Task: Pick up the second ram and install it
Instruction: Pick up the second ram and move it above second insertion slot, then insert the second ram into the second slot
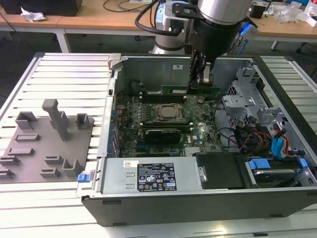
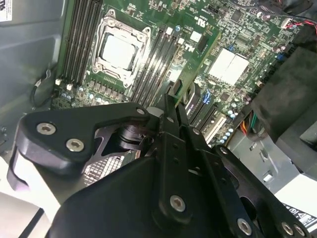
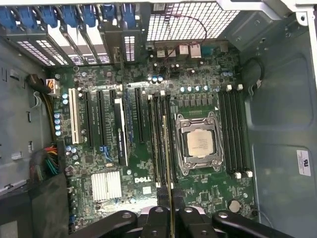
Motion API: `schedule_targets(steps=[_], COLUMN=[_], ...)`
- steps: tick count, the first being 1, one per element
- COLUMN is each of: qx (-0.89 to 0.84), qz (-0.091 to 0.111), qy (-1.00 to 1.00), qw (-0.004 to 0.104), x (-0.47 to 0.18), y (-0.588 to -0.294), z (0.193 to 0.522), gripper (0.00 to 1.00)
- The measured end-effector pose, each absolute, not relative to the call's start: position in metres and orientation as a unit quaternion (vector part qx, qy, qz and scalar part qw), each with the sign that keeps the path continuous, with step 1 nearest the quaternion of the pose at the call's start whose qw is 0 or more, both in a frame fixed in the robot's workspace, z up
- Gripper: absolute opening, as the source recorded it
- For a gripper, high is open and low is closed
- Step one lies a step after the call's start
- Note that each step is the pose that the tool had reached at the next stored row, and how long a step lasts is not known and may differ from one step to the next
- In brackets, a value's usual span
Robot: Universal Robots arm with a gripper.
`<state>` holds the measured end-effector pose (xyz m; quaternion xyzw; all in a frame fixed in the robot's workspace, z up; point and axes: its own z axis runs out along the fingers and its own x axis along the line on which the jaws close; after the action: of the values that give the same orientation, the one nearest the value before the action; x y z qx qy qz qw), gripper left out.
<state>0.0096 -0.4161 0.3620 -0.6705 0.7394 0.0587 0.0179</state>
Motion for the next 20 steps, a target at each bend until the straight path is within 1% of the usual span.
schedule_targets(steps=[12, 20], qx=[-0.670, -0.670], qz=[0.059, 0.058], qy=[0.739, 0.739], qw=[0.018, 0.017], x=[0.010, 0.008], y=[-0.416, -0.416], z=[0.361, 0.332], gripper=[0.14, 0.14])
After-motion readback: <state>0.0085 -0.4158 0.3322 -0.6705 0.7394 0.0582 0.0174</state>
